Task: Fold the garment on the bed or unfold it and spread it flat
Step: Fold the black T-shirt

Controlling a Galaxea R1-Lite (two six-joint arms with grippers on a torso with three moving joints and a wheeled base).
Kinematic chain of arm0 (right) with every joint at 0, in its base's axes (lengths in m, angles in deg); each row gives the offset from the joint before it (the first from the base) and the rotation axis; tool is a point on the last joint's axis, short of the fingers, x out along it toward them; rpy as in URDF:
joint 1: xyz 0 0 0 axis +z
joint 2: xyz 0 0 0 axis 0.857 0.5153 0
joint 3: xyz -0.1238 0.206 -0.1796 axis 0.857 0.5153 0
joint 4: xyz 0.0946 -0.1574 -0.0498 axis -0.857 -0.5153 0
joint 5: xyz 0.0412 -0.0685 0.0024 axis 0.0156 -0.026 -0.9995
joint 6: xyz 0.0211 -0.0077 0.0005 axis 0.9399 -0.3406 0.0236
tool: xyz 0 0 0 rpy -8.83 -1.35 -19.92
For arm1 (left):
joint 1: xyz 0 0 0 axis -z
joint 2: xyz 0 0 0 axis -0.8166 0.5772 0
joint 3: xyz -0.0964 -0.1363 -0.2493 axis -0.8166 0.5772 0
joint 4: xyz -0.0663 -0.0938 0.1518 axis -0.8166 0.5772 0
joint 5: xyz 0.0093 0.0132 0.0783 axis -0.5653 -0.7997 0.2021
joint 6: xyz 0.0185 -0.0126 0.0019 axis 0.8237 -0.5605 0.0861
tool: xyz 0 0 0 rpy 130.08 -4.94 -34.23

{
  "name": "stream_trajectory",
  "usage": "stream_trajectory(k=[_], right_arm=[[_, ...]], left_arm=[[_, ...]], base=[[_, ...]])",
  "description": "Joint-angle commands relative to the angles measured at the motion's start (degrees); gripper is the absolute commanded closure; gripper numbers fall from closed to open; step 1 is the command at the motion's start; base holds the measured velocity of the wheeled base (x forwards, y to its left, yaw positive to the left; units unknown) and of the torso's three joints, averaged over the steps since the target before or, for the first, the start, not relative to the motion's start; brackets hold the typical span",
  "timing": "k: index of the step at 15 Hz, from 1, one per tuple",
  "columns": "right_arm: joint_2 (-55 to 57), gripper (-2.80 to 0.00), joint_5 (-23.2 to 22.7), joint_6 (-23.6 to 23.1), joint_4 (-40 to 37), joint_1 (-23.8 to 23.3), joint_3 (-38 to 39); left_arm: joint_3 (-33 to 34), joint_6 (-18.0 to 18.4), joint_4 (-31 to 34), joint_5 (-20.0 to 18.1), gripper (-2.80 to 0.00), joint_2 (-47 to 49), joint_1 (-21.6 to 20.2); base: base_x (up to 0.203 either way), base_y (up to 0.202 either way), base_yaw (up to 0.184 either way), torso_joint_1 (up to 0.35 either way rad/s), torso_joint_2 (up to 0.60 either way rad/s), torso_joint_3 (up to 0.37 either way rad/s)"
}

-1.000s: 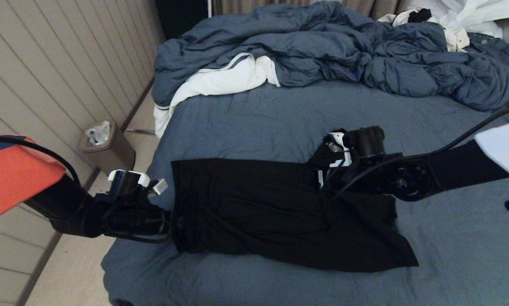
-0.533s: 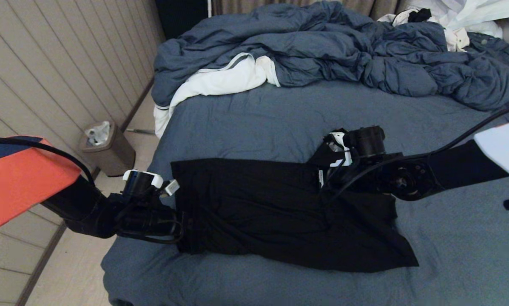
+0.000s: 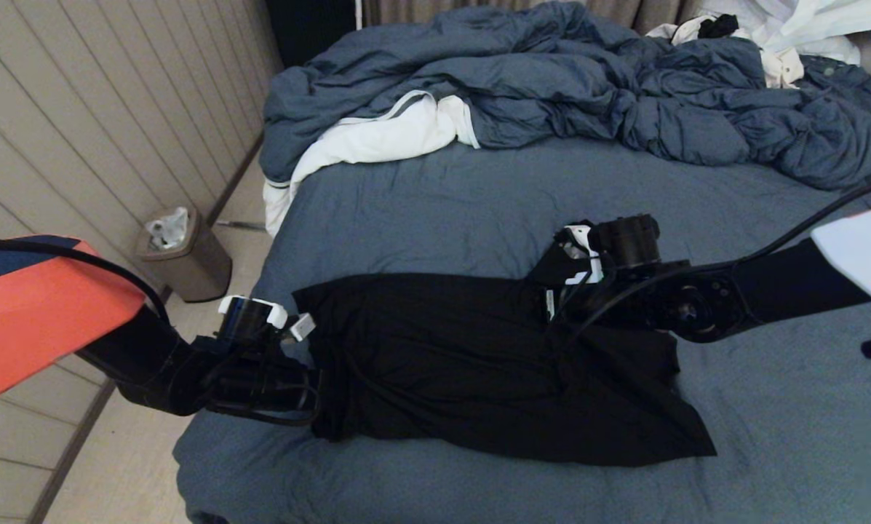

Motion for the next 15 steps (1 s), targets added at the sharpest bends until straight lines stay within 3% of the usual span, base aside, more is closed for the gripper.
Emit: stream_trajectory(k=[1,5,11,12,15], right_arm=[[0.08,0.0,-0.03,-0.06,0.16,-0.23,-0.49],[1.43,0.0,-0.26,-0.29,-0.31,-5.71,-1.68],[-0.52,0.0,-2.74,0.21,-2.9,-18.48,4.91],[-1.92,-2.8,-3.34,-0.04,-6.88,-19.32,4.83],[-6.24,-2.8,-13.94,-2.8,-20.73,-25.23,2.06]], left_arm=[[0.13,-0.18,-0.29,-0.05,0.0,-0.21,-0.14],[0.21,-0.5,-0.47,-0.05,0.0,-0.52,-2.12],[1.44,-0.62,-0.47,-0.05,0.0,-1.6,-2.85],[1.53,-0.62,-0.47,0.01,0.0,-1.43,-2.85],[1.88,-0.7,-0.47,0.74,0.0,-1.69,-2.85]], base=[[0.0,0.0,0.0,0.0,0.0,0.0],[0.0,0.0,0.0,0.0,0.0,0.0],[0.0,0.0,0.0,0.0,0.0,0.0],[0.0,0.0,0.0,0.0,0.0,0.0],[0.0,0.0,0.0,0.0,0.0,0.0]])
